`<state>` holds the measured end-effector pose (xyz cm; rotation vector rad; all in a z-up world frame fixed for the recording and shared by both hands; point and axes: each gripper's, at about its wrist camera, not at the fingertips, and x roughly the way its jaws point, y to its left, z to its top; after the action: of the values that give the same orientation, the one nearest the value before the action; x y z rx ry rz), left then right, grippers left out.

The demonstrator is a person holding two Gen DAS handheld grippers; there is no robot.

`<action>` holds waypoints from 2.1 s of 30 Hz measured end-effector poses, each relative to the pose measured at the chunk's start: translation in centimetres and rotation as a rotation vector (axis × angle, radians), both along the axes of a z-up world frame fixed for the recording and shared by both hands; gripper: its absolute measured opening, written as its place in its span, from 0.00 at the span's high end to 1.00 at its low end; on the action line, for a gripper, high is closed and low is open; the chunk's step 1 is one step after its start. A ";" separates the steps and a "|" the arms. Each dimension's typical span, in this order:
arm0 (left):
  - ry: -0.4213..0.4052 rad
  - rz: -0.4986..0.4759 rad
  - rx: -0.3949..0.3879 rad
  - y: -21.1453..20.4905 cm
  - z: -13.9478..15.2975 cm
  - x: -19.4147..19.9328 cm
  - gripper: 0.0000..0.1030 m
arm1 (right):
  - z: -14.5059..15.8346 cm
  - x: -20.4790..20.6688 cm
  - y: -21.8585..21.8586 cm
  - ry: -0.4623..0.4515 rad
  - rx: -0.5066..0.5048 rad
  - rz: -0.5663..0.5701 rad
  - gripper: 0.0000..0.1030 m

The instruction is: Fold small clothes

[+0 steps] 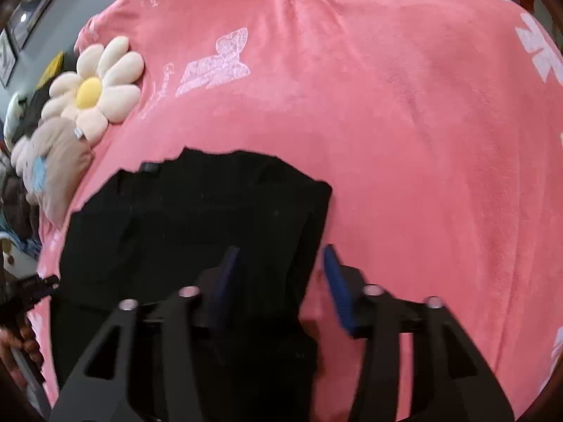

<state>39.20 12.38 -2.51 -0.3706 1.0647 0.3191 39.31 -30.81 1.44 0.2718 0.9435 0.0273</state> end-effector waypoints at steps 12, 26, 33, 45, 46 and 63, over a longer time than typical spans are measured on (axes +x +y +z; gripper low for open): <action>-0.003 -0.158 0.245 -6.1 -0.9 2.4 0.43 | -0.9 2.5 1.7 0.028 -0.108 0.069 0.89; -0.017 -0.282 -0.083 -2.8 0.2 -11.9 0.28 | -1.5 -19.8 -0.8 0.129 -0.080 0.058 0.55; 0.106 -0.292 -0.119 -2.2 -2.9 -22.4 0.27 | -3.6 -28.3 -0.4 0.273 -0.022 0.003 0.40; 0.023 -0.347 -0.075 -3.2 -3.9 -28.2 0.30 | -3.9 -31.1 -0.6 0.212 0.044 -0.042 0.66; 0.026 -0.354 -0.097 -3.0 -3.7 -28.2 0.34 | -3.9 -31.0 -0.6 0.210 0.059 -0.038 0.83; 0.031 -0.265 -0.293 0.0 -3.8 -30.1 0.29 | -4.1 -32.3 -0.3 0.215 0.117 -0.061 0.56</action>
<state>9.09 12.37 -6.30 -0.4802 1.1789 -0.0690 7.03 -31.14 -2.68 0.4170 1.1490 -0.0028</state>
